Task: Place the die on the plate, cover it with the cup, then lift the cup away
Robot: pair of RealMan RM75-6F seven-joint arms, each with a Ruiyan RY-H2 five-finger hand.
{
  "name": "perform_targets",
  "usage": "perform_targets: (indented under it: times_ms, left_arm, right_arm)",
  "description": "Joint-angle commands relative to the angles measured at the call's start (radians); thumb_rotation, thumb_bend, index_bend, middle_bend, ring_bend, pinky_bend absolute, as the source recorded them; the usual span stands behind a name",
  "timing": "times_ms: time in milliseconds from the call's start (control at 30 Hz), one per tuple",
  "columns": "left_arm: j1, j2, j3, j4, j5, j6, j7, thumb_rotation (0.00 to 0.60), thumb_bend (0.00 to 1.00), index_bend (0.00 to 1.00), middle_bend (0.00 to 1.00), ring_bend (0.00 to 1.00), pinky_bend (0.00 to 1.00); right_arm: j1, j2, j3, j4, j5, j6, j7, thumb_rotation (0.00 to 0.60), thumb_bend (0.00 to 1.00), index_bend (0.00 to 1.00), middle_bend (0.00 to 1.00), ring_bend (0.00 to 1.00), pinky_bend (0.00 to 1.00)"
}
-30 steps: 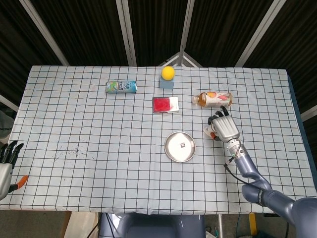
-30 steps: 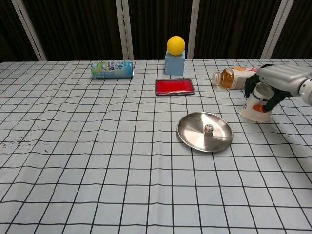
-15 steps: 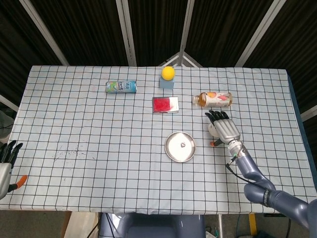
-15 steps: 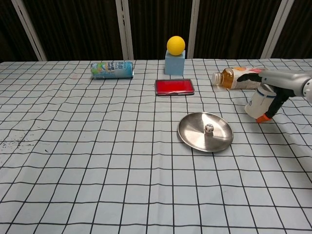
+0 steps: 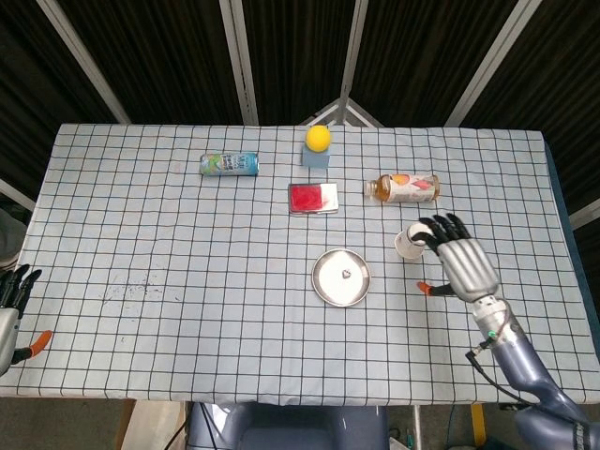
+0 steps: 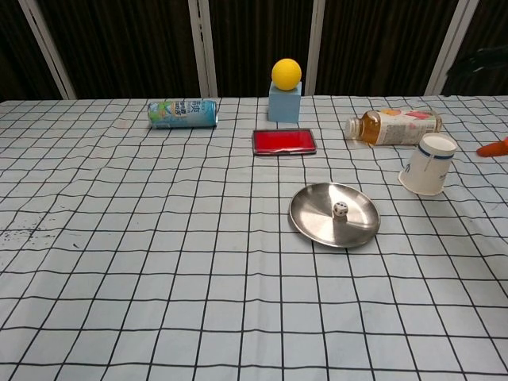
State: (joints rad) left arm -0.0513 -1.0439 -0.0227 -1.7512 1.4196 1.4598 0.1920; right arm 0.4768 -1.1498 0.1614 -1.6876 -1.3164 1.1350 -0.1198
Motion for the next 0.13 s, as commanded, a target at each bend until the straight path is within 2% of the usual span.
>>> perform_targets:
  times_ms: [33, 133]
  left_arm:
    - [0.002, 0.008, 0.005, -0.001, 0.018, 0.005, -0.021, 0.6, 0.36, 0.02, 0.0, 0.0, 0.0]
    - [0.012, 0.019, 0.009, -0.002, 0.032, 0.022, -0.038, 0.6, 0.36, 0.02, 0.0, 0.0, 0.0]
  right_arm:
    - [-0.295, 0.083, -0.15, -0.097, -0.189, 0.397, -0.131, 0.6, 0.24, 0.32, 0.17, 0.11, 0.0]
    - [-0.356, 0.064, -0.174, -0.085, -0.208, 0.468, -0.113, 0.6, 0.24, 0.32, 0.17, 0.11, 0.0]
